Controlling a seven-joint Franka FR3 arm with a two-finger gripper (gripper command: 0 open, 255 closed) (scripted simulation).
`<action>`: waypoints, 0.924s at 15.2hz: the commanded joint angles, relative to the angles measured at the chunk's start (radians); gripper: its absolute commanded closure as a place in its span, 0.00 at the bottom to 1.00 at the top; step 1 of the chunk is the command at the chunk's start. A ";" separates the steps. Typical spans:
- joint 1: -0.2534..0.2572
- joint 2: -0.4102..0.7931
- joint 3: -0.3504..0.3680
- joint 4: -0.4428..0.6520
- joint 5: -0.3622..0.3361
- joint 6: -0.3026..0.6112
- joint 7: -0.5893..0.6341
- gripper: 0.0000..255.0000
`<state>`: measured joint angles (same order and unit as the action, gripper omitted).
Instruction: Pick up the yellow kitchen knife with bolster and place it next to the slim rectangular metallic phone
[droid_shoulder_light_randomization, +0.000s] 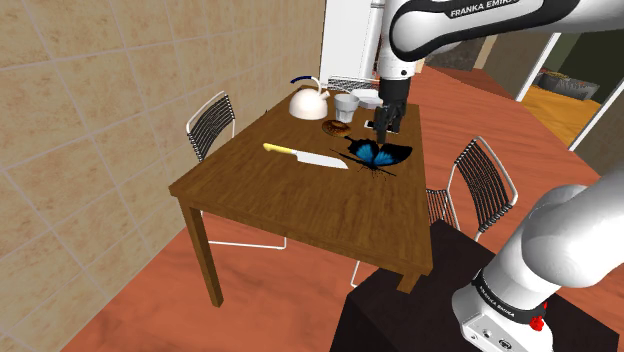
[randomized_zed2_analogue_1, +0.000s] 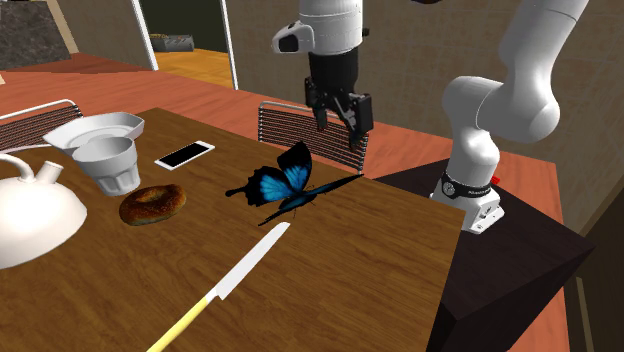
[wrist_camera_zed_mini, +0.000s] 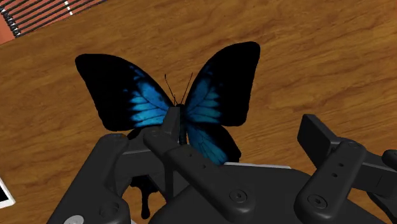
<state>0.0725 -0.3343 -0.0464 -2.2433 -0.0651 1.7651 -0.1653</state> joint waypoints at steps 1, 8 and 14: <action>0.009 0.074 0.000 0.038 0.005 0.041 -0.026 0.00; 0.033 0.331 0.009 0.217 0.025 0.132 -0.114 0.00; 0.047 0.552 0.030 0.417 0.038 0.164 -0.181 0.00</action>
<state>0.1184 0.1810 -0.0197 -1.8589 -0.0283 1.9230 -0.3328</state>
